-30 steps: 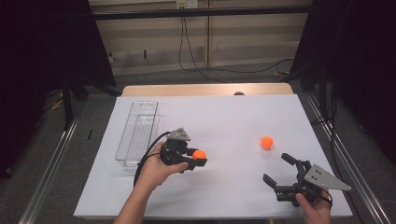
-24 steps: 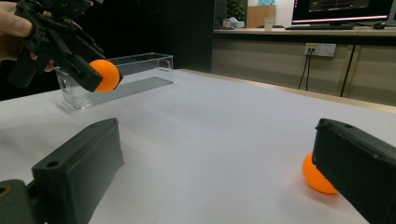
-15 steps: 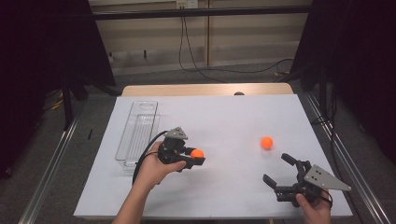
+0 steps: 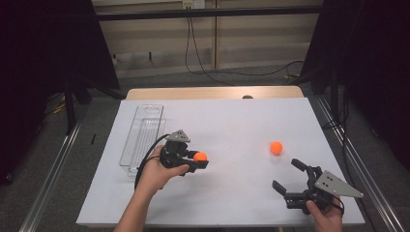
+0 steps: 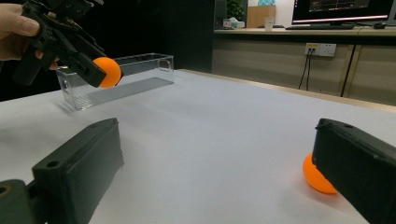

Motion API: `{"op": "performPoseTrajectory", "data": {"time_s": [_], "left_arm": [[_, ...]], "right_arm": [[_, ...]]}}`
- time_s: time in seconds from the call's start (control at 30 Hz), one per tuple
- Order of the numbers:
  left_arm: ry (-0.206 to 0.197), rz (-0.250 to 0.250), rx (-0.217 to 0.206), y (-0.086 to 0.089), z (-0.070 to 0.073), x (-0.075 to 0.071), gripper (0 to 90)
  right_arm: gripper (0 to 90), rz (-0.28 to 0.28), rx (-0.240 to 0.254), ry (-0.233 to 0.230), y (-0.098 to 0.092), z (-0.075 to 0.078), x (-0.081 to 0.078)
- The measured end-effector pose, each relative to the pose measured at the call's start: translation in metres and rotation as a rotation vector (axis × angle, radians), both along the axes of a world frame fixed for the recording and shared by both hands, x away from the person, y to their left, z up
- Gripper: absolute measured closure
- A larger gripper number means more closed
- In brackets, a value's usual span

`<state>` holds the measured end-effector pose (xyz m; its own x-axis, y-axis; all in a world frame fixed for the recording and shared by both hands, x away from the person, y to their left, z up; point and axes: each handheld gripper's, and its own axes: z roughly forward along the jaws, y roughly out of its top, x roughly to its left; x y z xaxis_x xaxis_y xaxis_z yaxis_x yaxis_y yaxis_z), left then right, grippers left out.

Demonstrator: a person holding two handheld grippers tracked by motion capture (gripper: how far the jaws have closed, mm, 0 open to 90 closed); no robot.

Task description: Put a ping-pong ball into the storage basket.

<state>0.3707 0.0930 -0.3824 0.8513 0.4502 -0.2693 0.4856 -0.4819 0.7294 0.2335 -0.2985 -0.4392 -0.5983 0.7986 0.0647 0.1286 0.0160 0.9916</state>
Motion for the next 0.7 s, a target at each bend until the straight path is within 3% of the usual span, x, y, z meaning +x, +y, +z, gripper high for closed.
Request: {"op": "performPoseTrajectory", "data": {"time_s": [0.7], "left_arm": [[-0.003, 0.032, 0.003, 0.011, 0.004, 0.003, 50.9]], "right_arm": [[1.0, 0.002, 0.001, -0.002, -0.001, 0.000, 0.000]]}}
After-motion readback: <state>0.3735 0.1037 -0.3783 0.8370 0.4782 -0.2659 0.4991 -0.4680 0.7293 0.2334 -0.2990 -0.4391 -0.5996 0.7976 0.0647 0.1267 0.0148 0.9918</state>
